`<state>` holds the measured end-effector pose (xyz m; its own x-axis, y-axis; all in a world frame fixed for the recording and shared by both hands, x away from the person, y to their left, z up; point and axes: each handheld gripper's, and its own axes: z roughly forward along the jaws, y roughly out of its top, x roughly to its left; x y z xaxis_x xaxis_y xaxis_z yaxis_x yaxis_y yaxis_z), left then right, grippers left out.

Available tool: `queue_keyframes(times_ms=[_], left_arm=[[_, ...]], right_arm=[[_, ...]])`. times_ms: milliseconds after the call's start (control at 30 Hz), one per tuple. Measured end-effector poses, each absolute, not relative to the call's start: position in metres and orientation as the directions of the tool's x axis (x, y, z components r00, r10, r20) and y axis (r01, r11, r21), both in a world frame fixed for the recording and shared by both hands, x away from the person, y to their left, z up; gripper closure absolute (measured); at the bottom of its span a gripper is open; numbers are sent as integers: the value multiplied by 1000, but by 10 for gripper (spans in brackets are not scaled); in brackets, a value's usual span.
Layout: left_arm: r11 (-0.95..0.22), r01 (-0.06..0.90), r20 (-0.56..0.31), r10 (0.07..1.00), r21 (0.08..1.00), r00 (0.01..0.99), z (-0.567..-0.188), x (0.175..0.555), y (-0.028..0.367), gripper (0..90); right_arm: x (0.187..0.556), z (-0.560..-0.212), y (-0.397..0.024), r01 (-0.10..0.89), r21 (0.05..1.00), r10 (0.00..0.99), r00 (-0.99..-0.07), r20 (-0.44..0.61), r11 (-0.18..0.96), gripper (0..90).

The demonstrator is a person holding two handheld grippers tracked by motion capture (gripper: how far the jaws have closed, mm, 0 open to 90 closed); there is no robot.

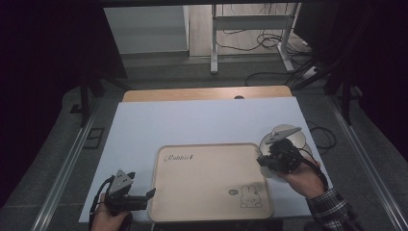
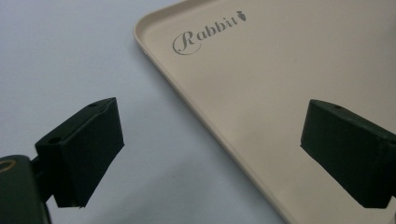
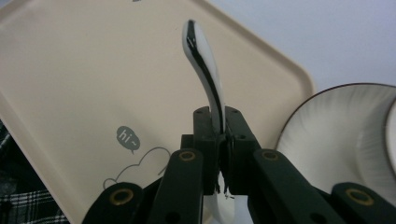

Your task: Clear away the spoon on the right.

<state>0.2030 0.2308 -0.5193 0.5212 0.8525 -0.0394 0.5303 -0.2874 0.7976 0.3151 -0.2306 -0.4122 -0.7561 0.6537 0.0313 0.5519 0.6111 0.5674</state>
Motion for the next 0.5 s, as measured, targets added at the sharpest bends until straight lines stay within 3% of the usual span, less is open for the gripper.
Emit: queue_keyframes(times_ms=[500], left_arm=[[-288, 530, -39, 852, 798, 522, -519, 203, 231, 56]], right_arm=[[306, -448, -206, 544, 556, 655, -756, -1, 629, 852]])
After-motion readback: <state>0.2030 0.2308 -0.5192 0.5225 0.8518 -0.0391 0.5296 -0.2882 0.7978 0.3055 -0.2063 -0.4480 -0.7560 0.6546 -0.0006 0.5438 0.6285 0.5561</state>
